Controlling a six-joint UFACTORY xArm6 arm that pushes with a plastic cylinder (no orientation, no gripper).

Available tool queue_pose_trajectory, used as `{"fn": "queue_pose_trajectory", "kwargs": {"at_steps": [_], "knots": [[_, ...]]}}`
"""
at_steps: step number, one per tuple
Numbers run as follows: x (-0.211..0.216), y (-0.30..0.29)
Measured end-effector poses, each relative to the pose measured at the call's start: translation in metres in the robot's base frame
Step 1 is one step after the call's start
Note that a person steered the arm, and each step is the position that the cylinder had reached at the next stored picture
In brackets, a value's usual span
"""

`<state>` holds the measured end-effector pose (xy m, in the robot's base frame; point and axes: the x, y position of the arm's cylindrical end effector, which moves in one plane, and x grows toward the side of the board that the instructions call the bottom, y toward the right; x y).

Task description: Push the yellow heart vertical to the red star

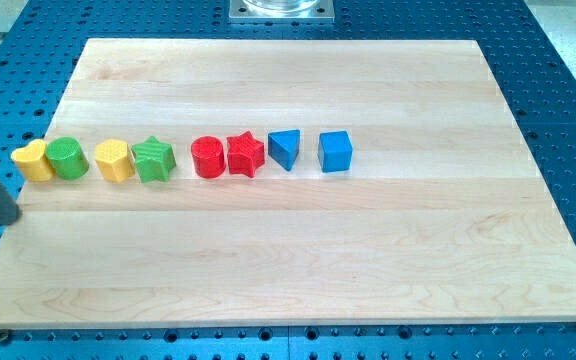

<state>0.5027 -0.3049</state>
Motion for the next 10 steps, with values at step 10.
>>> {"fn": "queue_pose_trajectory", "kwargs": {"at_steps": [10], "knots": [[-0.116, 0.067]]}}
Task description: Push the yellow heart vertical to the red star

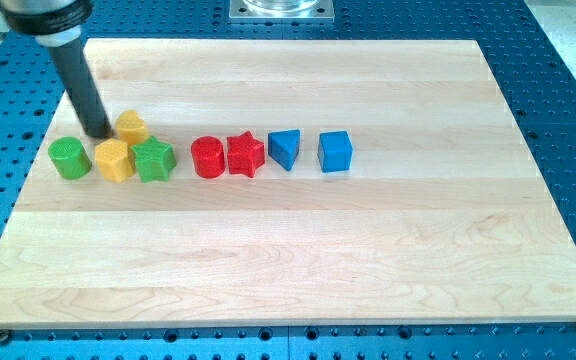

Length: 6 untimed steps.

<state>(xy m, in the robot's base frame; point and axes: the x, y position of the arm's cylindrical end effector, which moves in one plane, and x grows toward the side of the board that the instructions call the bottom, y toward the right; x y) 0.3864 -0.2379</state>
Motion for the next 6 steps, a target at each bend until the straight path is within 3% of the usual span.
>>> {"fn": "queue_pose_trajectory", "kwargs": {"at_steps": [2, 3, 4, 5, 6], "knots": [[0.012, 0.131], [-0.017, 0.137], [-0.093, 0.155], [-0.082, 0.257], [0.014, 0.335]]}}
